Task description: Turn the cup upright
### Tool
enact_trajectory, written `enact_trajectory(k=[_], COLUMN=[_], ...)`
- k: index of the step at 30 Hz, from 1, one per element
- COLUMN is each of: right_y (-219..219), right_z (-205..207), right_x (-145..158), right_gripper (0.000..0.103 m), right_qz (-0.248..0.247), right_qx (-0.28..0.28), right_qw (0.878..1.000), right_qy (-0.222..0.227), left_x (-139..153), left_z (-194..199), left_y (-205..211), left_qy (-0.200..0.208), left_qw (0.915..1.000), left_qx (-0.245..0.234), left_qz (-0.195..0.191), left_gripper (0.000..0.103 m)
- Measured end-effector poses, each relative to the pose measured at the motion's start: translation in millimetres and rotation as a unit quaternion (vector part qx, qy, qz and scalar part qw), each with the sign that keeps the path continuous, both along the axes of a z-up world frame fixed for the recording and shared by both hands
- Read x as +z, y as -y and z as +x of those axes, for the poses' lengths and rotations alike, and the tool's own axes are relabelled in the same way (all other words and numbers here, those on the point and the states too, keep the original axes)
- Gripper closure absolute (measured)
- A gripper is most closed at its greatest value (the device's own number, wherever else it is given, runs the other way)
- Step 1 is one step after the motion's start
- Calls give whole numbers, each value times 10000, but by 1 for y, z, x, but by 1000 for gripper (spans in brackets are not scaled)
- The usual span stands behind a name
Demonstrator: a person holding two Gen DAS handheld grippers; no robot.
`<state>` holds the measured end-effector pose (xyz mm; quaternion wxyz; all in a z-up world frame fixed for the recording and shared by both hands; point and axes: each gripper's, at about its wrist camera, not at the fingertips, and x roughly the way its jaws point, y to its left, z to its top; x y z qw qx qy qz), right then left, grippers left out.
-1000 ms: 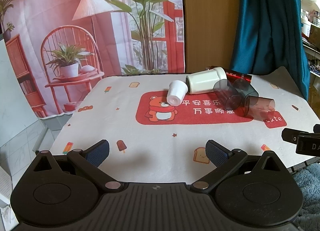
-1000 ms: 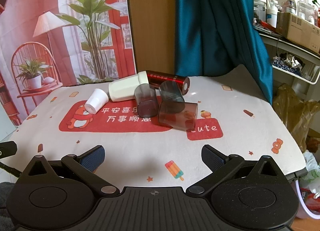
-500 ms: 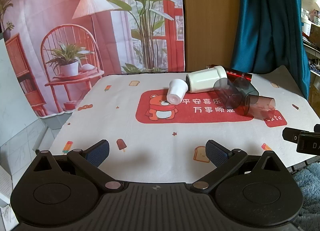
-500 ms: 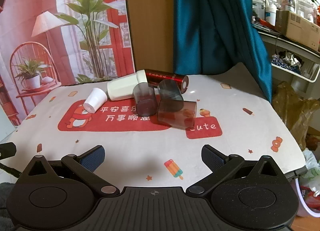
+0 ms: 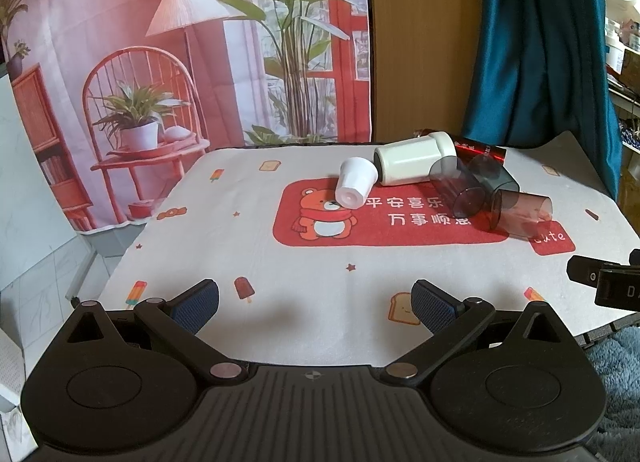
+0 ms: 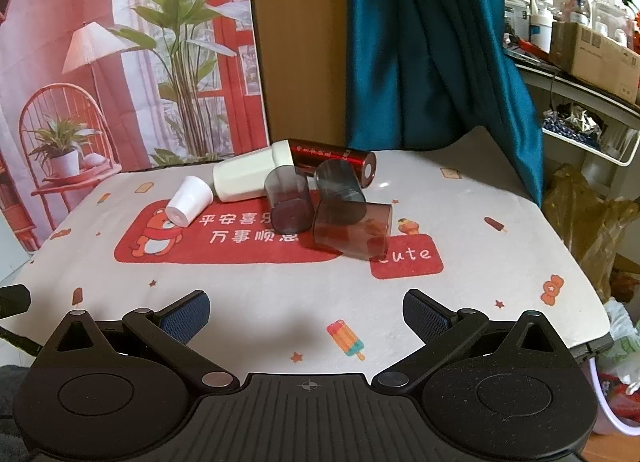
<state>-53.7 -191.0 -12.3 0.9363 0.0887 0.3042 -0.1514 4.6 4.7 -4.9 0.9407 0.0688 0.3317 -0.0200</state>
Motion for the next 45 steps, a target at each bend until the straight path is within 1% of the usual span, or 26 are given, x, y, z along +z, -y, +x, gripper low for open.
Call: enact_trajectory(k=[45], right_y=[2], right_z=[2], right_x=[-2], right_gripper=[0], right_qz=[55], right_qx=[-17], right_qw=[10000], right_qy=[-62], left_x=[-1], left_z=[2], left_y=[1], left_qy=[-40], left_qw=[10000], left_qx=[17], left_qz=[-22], left_gripper=[0])
